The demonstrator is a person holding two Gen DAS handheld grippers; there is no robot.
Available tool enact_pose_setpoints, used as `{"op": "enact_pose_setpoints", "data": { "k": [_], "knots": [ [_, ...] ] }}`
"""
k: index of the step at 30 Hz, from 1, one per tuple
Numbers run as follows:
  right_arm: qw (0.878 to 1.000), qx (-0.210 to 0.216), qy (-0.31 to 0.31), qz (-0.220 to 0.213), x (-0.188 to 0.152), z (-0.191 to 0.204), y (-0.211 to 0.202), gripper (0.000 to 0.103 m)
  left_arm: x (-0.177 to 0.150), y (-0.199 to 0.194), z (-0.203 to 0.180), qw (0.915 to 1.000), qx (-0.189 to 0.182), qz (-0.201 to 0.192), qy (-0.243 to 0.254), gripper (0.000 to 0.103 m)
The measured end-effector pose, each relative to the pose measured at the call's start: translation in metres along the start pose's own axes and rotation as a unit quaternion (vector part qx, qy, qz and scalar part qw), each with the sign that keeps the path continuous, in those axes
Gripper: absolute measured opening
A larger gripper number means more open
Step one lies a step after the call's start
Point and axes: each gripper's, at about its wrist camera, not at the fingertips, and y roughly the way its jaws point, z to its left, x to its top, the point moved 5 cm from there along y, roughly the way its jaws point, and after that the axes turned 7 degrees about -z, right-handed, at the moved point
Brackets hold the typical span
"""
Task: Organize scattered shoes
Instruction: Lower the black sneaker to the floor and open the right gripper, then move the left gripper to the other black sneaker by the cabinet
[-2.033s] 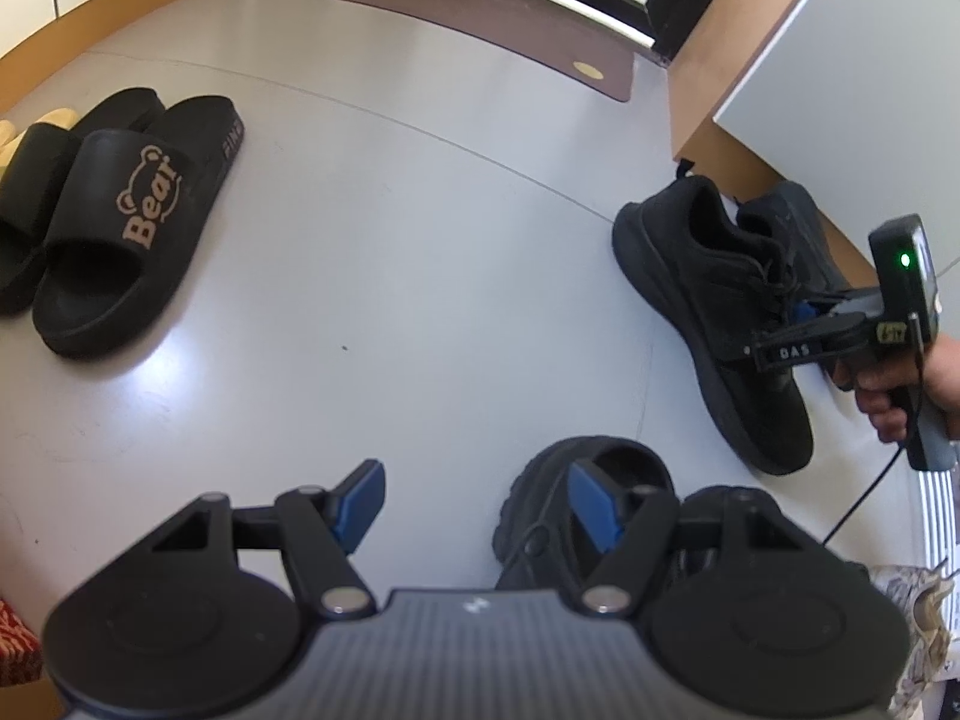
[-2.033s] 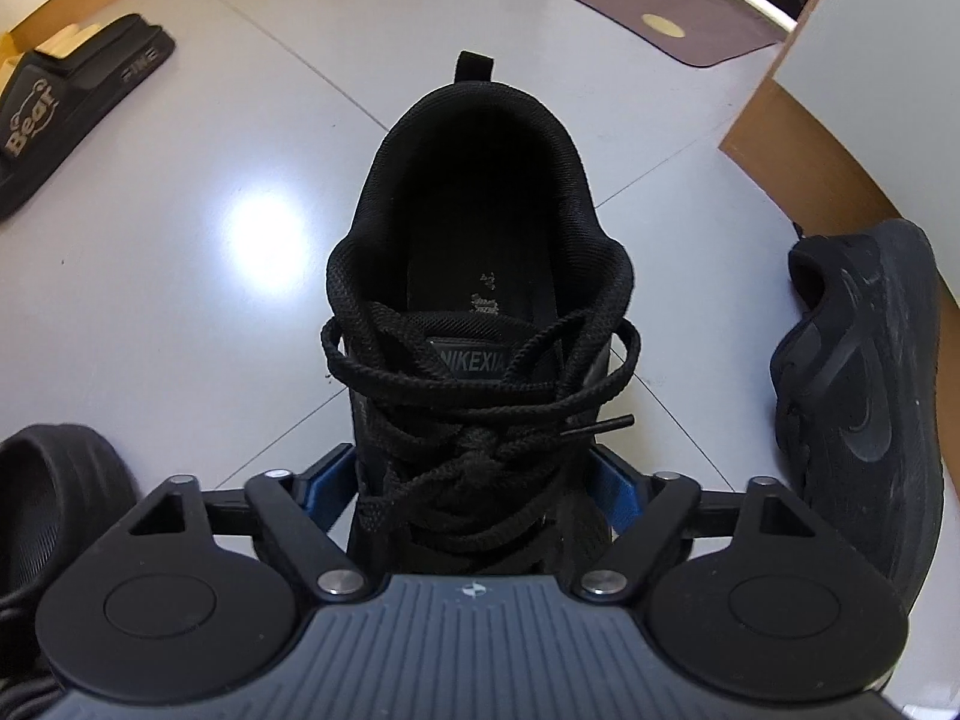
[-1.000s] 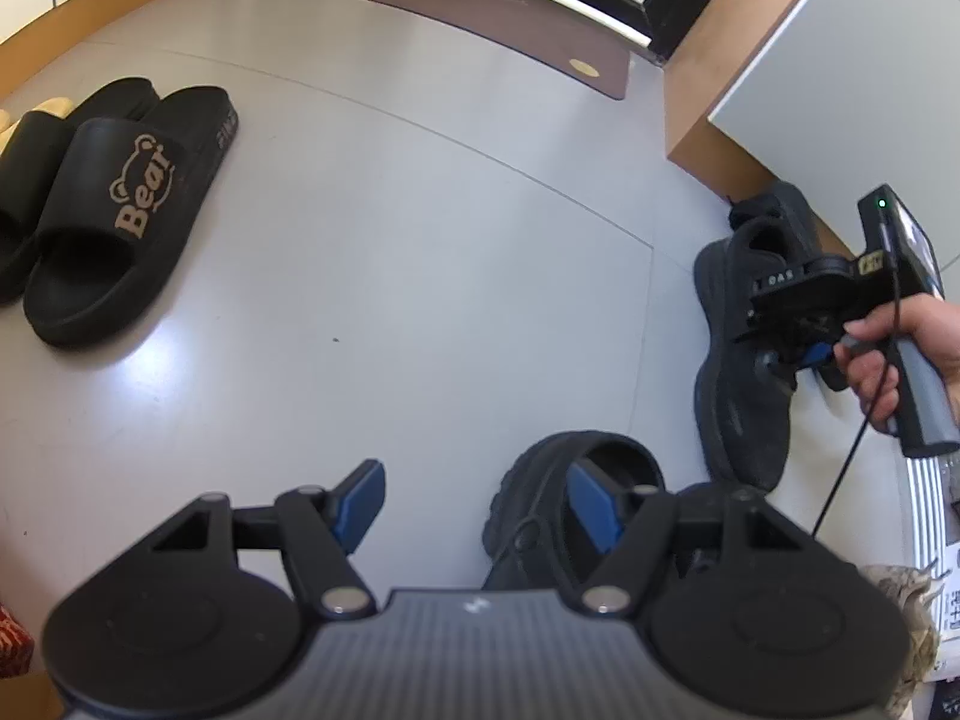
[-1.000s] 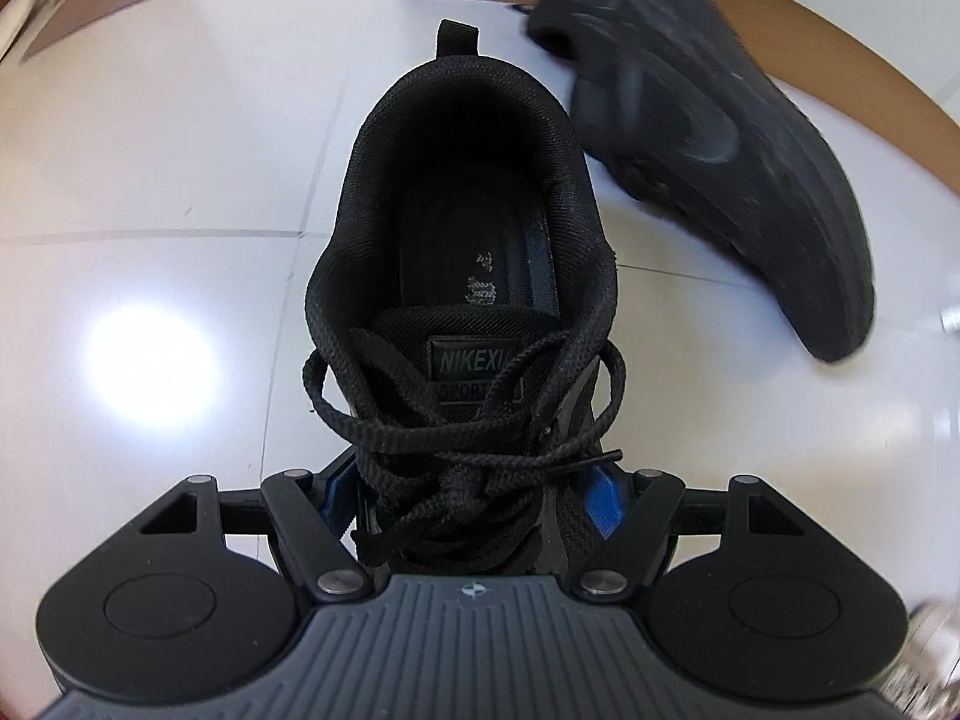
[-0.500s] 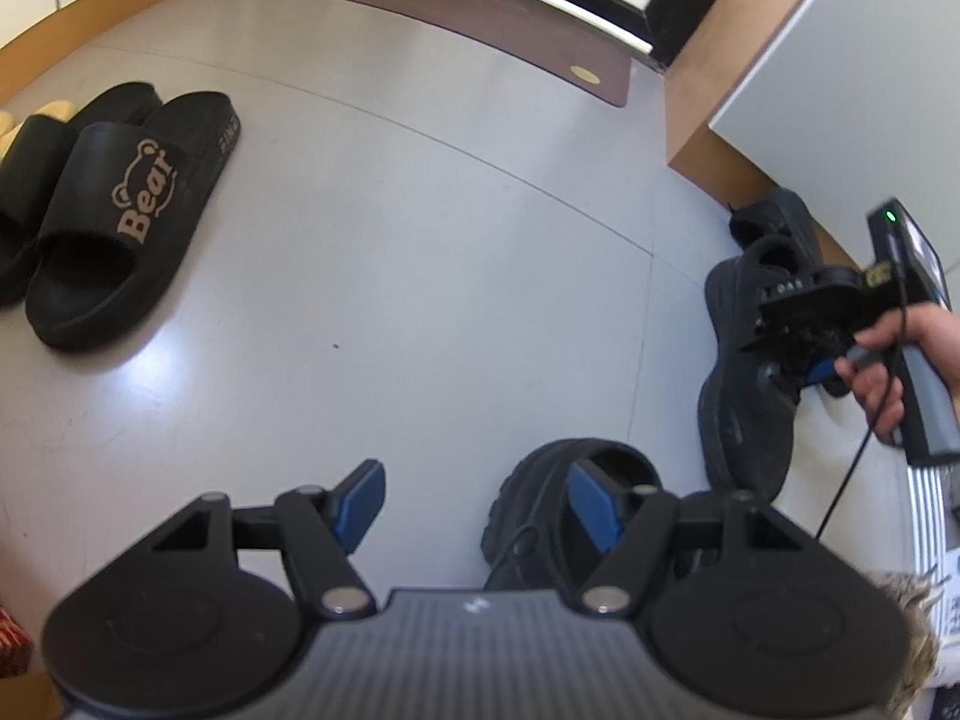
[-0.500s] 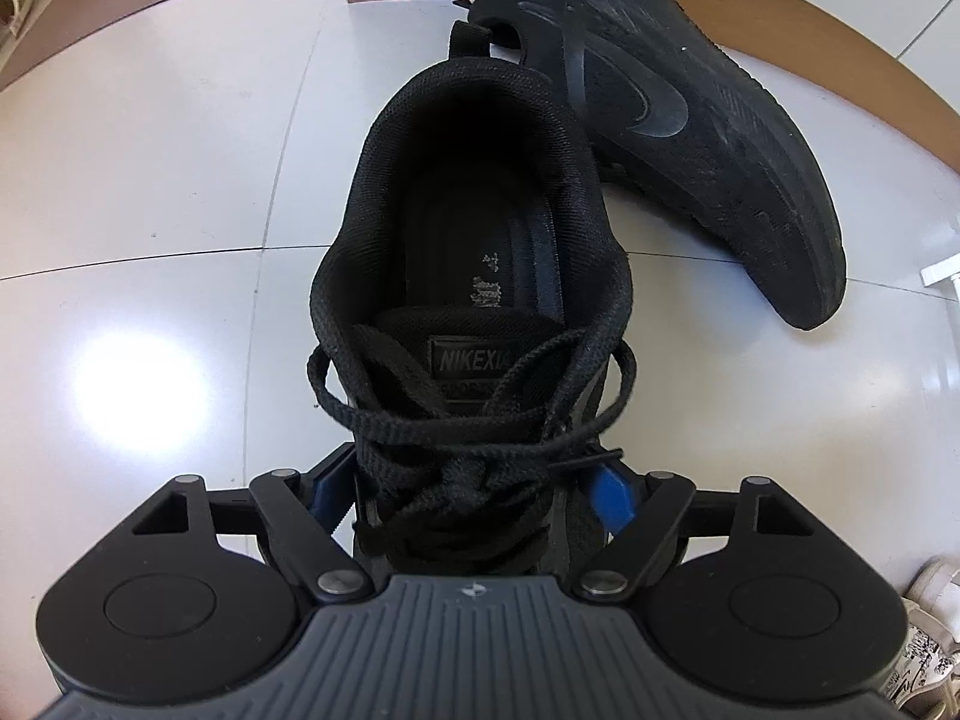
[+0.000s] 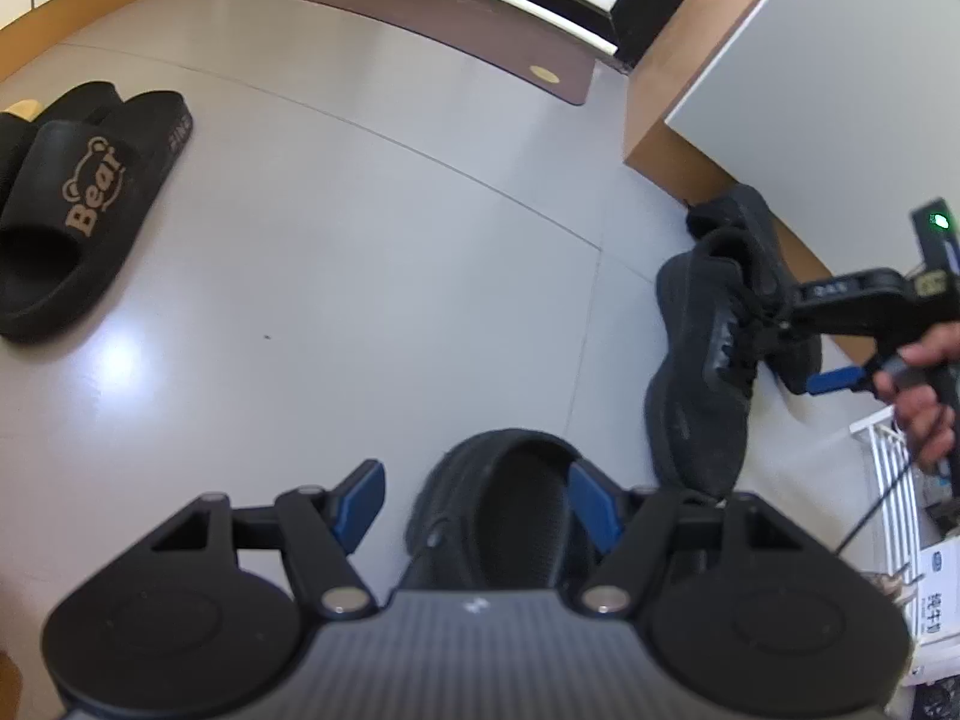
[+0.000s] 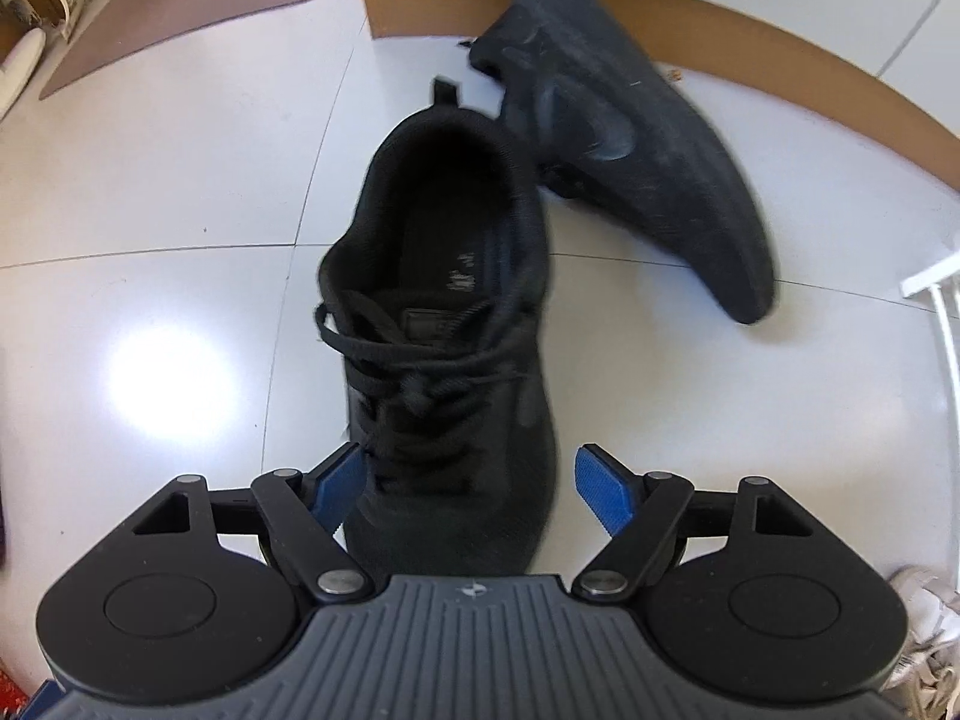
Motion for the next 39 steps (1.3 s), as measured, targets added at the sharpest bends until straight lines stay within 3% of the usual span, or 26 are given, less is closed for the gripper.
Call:
{"op": "enact_pose_setpoints", "data": {
  "k": [4,10,17,26,30,33,39],
  "knots": [
    [1.000,0.012,0.013,-0.011,-0.006,-0.026,-0.034,0.080,0.001,-0.002,-0.014,0.9999,-0.007,-0.003,0.009,0.070],
    [0.998,0.028,0.038,-0.045,-0.046,-0.086,-0.086,0.080,0.003,-0.004,-0.035,0.9996,-0.018,-0.008,0.021,0.070],
    [0.992,0.049,0.067,-0.091,-0.091,-0.134,-0.118,0.075,0.012,-0.011,-0.071,0.9967,-0.017,-0.008,0.079,0.070],
    [0.983,0.080,0.078,-0.144,-0.144,-0.157,-0.146,0.076,0.031,-0.024,-0.119,0.9905,-0.012,-0.007,0.137,0.070],
    [0.973,0.100,0.104,-0.179,-0.172,-0.173,-0.157,0.076,0.051,-0.029,-0.136,0.9892,-0.014,-0.017,0.145,0.070],
    [0.966,0.110,0.125,-0.196,-0.187,-0.183,-0.161,0.076,0.069,-0.032,-0.151,0.9832,-0.002,-0.035,0.179,0.070],
    [0.963,0.122,0.126,-0.205,-0.205,-0.193,-0.162,0.076,0.087,-0.026,-0.175,0.9806,-0.004,-0.029,0.194,0.070]
  ]
}}
